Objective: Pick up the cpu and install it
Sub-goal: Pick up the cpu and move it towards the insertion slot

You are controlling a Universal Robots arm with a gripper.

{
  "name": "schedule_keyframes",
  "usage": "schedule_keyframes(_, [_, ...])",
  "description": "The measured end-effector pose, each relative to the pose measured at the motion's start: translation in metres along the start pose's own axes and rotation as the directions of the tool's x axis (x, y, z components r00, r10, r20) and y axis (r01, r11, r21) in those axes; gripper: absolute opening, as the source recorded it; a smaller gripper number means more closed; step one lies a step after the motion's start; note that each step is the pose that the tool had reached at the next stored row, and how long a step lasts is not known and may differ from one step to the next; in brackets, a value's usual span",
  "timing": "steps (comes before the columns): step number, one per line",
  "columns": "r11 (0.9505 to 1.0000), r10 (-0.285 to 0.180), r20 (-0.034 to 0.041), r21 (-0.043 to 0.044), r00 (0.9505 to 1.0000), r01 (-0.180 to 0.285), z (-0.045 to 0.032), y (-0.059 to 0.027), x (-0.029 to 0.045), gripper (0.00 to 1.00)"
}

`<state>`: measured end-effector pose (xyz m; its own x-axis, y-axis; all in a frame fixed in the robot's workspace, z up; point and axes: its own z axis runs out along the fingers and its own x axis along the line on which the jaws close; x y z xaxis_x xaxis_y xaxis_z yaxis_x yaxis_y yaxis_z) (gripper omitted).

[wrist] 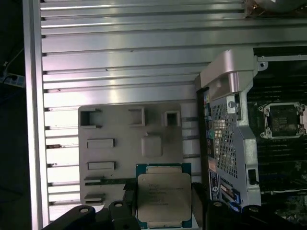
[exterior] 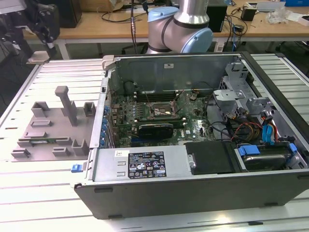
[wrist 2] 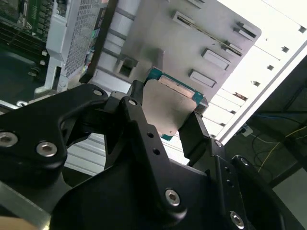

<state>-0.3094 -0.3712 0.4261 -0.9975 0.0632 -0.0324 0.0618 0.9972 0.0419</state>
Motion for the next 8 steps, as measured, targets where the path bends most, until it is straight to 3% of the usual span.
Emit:
schedule_keyframes(1, [1.0000,0.000,-0.0001,0.0001,1.0000,0.000,0.0001,0.0002,-0.0032,0.55])
schedule_keyframes(2, [1.0000,0.000,0.0000,-0.0001,1.0000,0.000,0.0005,0.0007,-0.0124,0.55])
schedule_keyframes(3, [1.0000,0.000,0.0000,0.0000,1.0000,0.000,0.0006,0.0010,-0.0166,0.55])
schedule_keyframes(8, [1.0000,0.000,0.0000,0.0000,1.0000,0.000,0.0011,0.0020,-0.0331,0.55])
